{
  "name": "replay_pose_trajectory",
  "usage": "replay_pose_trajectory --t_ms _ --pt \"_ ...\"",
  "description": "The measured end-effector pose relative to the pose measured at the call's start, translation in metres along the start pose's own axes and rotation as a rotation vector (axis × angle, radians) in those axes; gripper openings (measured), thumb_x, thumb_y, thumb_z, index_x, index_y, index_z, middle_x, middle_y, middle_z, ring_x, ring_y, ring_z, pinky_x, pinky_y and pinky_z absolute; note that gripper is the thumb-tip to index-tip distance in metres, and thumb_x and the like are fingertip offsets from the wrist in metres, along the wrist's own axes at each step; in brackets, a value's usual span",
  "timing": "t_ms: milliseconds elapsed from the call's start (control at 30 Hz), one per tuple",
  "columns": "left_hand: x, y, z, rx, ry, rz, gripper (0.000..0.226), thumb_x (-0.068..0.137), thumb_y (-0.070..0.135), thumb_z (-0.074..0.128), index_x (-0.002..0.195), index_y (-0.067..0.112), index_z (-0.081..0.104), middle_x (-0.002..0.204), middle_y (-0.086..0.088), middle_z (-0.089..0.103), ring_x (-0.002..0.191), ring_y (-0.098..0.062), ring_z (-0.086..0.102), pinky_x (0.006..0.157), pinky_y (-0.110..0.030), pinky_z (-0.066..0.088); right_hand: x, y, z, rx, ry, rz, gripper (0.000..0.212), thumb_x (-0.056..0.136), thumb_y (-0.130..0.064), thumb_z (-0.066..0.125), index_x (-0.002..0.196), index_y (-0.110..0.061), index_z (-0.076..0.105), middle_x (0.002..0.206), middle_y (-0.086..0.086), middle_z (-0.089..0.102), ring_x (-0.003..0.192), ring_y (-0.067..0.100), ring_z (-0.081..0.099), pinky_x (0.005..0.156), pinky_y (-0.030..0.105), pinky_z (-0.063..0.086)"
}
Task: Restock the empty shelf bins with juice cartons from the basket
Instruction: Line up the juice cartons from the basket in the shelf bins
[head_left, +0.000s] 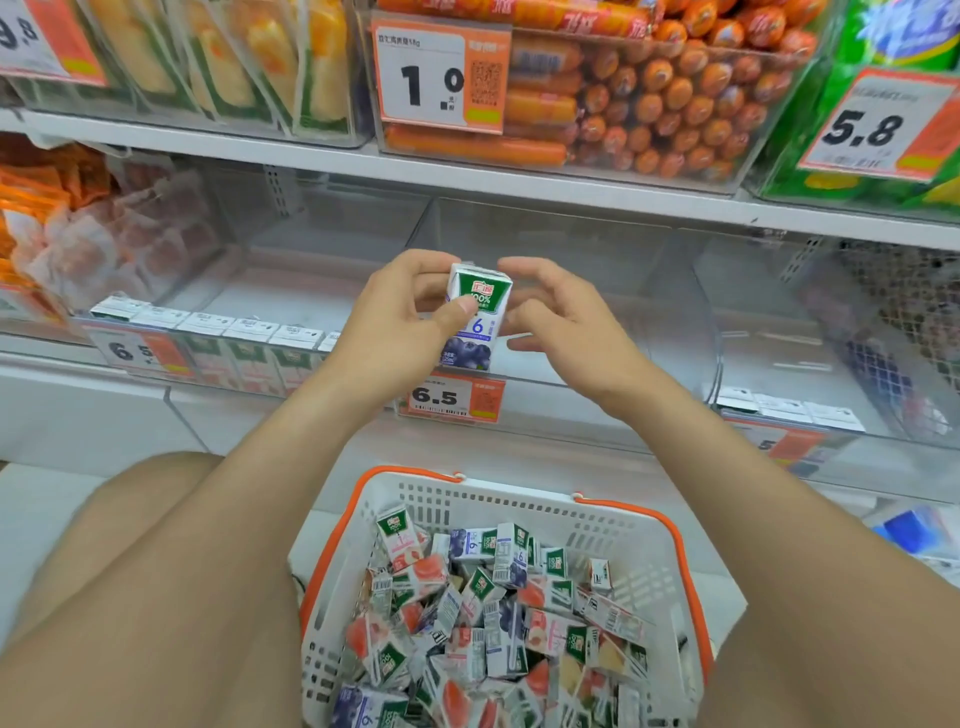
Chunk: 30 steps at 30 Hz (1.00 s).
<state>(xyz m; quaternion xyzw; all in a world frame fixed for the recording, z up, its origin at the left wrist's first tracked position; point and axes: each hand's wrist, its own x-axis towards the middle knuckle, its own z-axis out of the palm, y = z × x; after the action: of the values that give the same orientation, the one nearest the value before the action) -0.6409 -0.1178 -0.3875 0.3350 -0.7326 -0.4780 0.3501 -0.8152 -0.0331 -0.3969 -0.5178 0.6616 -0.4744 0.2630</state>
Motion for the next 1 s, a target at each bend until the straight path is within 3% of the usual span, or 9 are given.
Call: replay_pose_trajectory --t_ms 133,300,433,533,600,667,767,900,1000 --pt "-0.013 0.011 0.018 -0.108 -0.18 0.078 0.03 0.1 0.013 0.071 0.13 0.013 0.066 0.112 0.002 0.08 0.105 -0.014 0.076 0.09 -0.027 0.061 -0.033 -0.014 -0.025 -0.062 -0.036 -0.063 0.034 0.104 -0.028 0.064 0.136 -0.021 0.061 0.107 0.001 0.077 0.095 0.024 0.073 0.074 0.038 0.064" --pt "-0.027 0.011 0.064 -0.129 -0.221 0.132 0.022 0.106 0.026 0.062 0.123 0.015 0.071 0.11 0.0 0.08 0.102 -0.019 0.077 0.095 -0.048 0.061 -0.07 -0.019 -0.069 0.0 -0.006 0.166 0.024 0.104 -0.026 0.062 0.109 -0.005 0.073 0.088 0.017 0.078 0.072 0.026 0.07 0.069 0.042 0.062" --pt "-0.039 0.013 0.108 0.196 -0.119 0.353 0.021 0.108 0.027 0.052 0.118 0.022 0.069 0.11 0.012 0.074 0.099 -0.004 0.068 0.088 -0.032 0.054 -0.093 -0.017 -0.11 0.034 0.28 0.294 0.034 0.097 -0.02 0.058 0.097 0.014 0.064 0.079 0.02 0.076 0.066 0.034 0.073 0.072 0.047 0.066" --pt "-0.046 0.009 0.138 0.418 -0.221 0.51 0.023 0.104 0.02 0.056 0.126 0.021 0.064 0.125 0.005 0.067 0.115 -0.016 0.061 0.1 -0.036 0.045 -0.107 -0.005 -0.15 -0.058 0.508 0.217 0.026 0.092 -0.024 0.062 0.109 -0.006 0.068 0.083 0.009 0.079 0.077 0.03 0.078 0.077 0.049 0.065" --pt "-0.049 0.003 0.156 0.495 -0.286 0.593 0.027 0.102 0.018 0.056 0.128 0.017 0.062 0.131 0.0 0.062 0.122 -0.025 0.056 0.107 -0.041 0.042 -0.115 0.008 -0.177 -0.416 0.591 0.152 0.036 0.092 -0.03 0.06 0.126 -0.02 0.065 0.099 0.006 0.078 0.091 0.027 0.074 0.087 0.041 0.058" --pt "-0.052 -0.001 0.171 0.545 -0.33 0.629 0.033 0.097 0.016 0.059 0.13 0.016 0.062 0.137 -0.004 0.057 0.125 -0.029 0.053 0.108 -0.047 0.043 -0.119 0.024 -0.203 -0.744 0.562 0.142 0.039 0.097 -0.024 0.057 0.135 -0.018 0.061 0.116 0.012 0.071 0.108 0.036 0.062 0.088 0.036 0.048" --pt "-0.056 -0.006 0.187 0.597 -0.342 0.633 0.041 0.093 0.013 0.064 0.133 0.017 0.061 0.147 -0.008 0.05 0.13 -0.031 0.048 0.108 -0.05 0.04 -0.12 0.049 -0.237 -0.969 0.396 0.3 0.042 0.095 -0.002 0.057 0.137 -0.005 0.056 0.128 0.025 0.061 0.12 0.044 0.052 0.093 0.044 0.047" --pt "-0.058 -0.009 0.201 0.678 -0.349 0.615 0.055 0.092 0.018 0.065 0.145 0.019 0.051 0.156 -0.007 0.039 0.14 -0.032 0.036 0.111 -0.051 0.032 -0.12 0.069 -0.256 -1.091 0.203 0.463 0.037 0.082 0.013 0.059 0.117 0.006 0.067 0.117 0.03 0.065 0.109 0.046 0.059 0.09 0.052 0.054" --pt "-0.058 -0.01 0.207 0.701 -0.334 0.607 0.062 0.091 0.019 0.065 0.15 0.016 0.046 0.156 -0.008 0.038 0.139 -0.034 0.037 0.11 -0.052 0.033 -0.119 0.078 -0.258 -1.098 0.083 0.518 0.046 0.089 0.005 0.061 0.134 -0.004 0.065 0.133 0.025 0.062 0.122 0.045 0.056 0.096 0.051 0.055"
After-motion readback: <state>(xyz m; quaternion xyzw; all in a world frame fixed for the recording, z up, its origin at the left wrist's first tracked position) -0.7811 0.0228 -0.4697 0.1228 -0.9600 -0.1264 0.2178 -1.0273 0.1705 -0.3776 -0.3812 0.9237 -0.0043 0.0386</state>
